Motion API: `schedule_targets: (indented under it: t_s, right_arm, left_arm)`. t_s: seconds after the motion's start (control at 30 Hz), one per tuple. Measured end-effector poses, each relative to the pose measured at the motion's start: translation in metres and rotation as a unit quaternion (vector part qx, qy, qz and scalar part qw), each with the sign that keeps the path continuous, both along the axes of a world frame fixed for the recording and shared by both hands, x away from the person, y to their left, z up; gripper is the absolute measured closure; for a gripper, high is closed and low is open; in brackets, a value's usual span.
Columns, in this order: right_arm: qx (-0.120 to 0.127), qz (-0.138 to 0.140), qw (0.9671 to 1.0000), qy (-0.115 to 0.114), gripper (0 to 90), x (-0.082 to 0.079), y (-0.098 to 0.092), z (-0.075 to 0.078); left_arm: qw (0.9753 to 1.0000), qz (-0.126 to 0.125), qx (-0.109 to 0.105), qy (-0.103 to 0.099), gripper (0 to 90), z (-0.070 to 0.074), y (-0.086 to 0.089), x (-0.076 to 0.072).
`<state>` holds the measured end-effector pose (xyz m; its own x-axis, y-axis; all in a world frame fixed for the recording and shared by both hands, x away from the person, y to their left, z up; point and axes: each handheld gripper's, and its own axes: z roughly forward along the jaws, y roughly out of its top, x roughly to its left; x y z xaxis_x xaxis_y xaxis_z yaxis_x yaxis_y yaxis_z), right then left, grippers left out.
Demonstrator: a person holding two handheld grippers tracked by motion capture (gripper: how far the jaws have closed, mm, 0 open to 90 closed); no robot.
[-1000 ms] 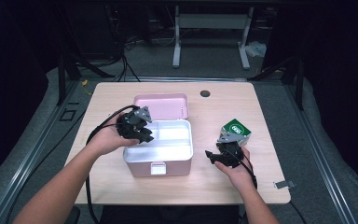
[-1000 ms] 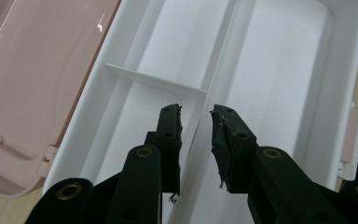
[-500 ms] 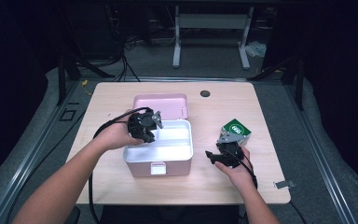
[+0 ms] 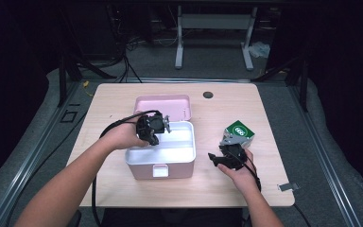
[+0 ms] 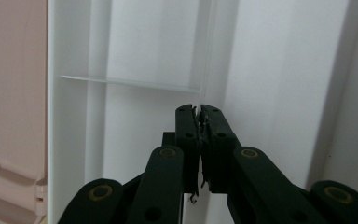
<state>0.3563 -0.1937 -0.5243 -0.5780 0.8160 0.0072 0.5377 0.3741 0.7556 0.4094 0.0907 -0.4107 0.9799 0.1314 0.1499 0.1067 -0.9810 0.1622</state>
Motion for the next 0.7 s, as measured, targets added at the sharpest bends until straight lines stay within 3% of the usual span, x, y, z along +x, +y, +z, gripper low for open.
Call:
schedule_targets:
  t_s: [0.33, 0.7]
  right_arm:
    - [-0.004, 0.003, 1.0, 0.0, 41.6, 0.0, 0.001, -0.001]
    - [-0.004, 0.002, 1.0, 0.001, 41.7, 0.0, 0.001, -0.001]
  left_arm:
    - [0.9993, -0.018, 0.031, 0.006, 85.9, -0.006, -0.012, 0.002]
    - [0.9987, -0.026, 0.042, 0.01, 85.8, -0.011, -0.015, 0.003]
